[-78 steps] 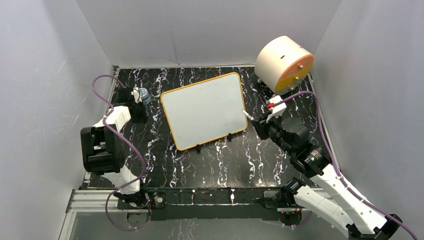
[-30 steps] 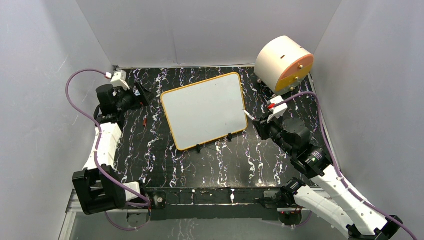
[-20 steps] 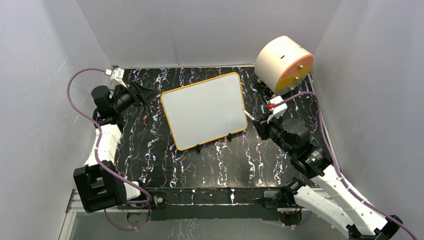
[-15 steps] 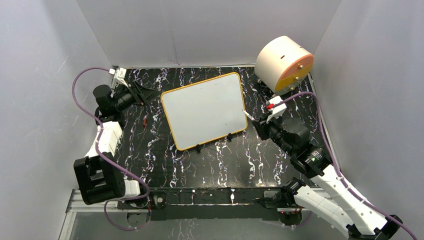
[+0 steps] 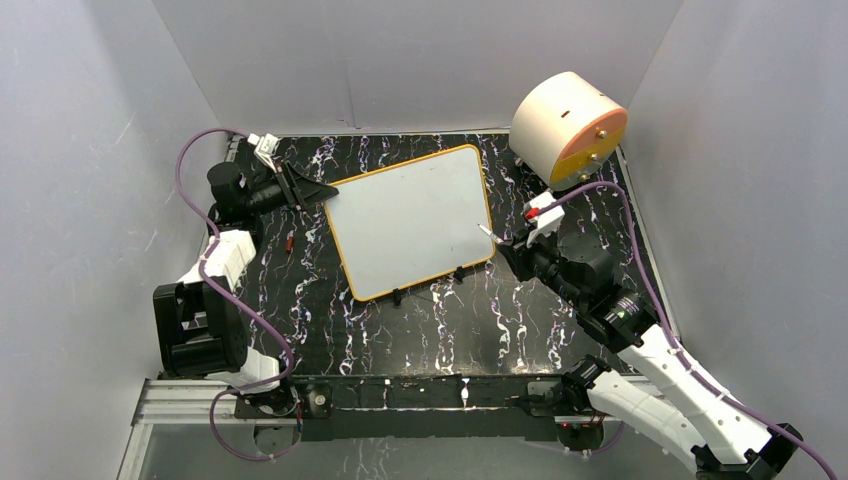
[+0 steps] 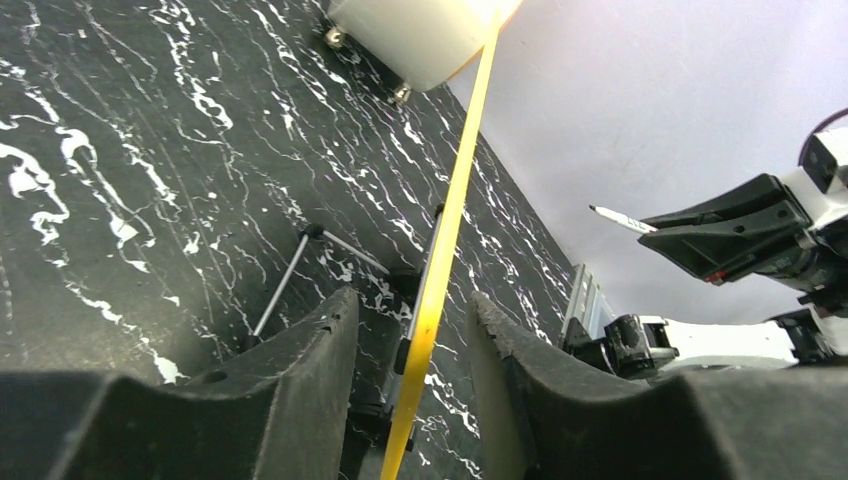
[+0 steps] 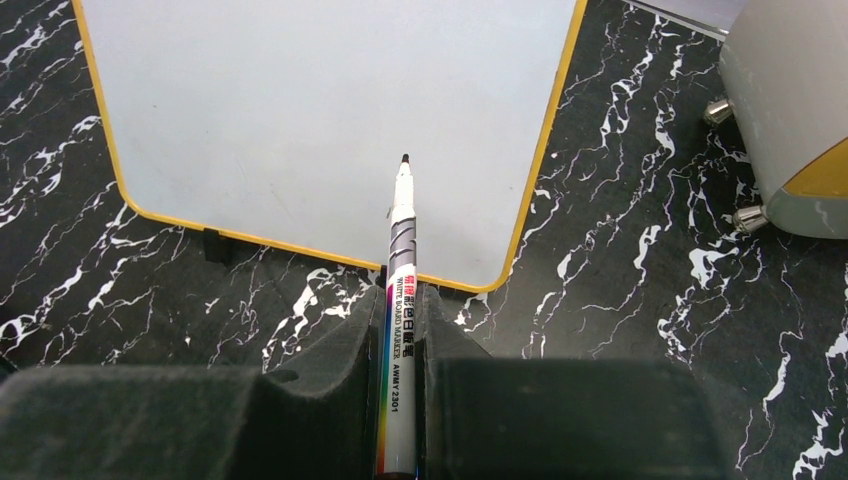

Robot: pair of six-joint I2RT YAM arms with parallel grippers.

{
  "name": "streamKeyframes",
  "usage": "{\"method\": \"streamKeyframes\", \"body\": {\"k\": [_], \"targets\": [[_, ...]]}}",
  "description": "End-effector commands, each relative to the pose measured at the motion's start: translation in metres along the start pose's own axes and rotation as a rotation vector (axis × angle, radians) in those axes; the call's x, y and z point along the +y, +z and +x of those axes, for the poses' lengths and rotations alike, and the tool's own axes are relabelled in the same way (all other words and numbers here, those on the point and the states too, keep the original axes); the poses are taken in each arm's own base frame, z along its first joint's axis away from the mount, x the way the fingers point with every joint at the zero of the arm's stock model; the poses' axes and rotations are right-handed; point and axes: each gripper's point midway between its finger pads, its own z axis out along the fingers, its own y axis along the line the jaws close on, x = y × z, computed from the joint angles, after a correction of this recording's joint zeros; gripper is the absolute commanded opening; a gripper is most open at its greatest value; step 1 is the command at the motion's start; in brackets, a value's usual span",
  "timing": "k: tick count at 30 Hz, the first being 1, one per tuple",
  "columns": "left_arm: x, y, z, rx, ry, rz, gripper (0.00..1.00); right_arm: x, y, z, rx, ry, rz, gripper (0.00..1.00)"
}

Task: Write a sentence on the whiteboard

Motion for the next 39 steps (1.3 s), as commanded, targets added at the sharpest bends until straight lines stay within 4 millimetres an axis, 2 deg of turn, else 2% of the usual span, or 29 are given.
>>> {"method": "streamKeyframes", "body": {"k": [1, 5, 15, 26, 34, 36, 39], "targets": [[-0.023, 0.002, -0.009, 0.021, 0.094, 0.090, 0.37, 0.005, 0.000, -0.027, -0.094, -0.011, -0.033, 0.00], [-0.024, 0.003, -0.003, 0.035, 0.103, 0.110, 0.22, 0.009, -0.001, -0.028, -0.092, -0.014, -0.053, 0.00], [-0.025, 0.005, 0.017, 0.076, 0.112, 0.150, 0.01, 0.018, 0.001, -0.028, -0.082, -0.036, -0.105, 0.00], [-0.037, 0.020, 0.039, 0.099, 0.130, 0.178, 0.00, 0.031, 0.011, -0.034, -0.071, -0.039, -0.175, 0.00], [-0.038, 0.028, 0.045, 0.090, 0.123, 0.170, 0.00, 0.040, 0.025, -0.052, -0.061, -0.042, -0.206, 0.00], [-0.045, 0.035, 0.053, 0.108, 0.121, 0.191, 0.00, 0.041, 0.029, -0.056, -0.053, -0.041, -0.202, 0.00], [-0.046, 0.036, 0.053, 0.105, 0.122, 0.189, 0.00, 0.045, 0.038, -0.058, -0.032, -0.033, -0.204, 0.00]]}}
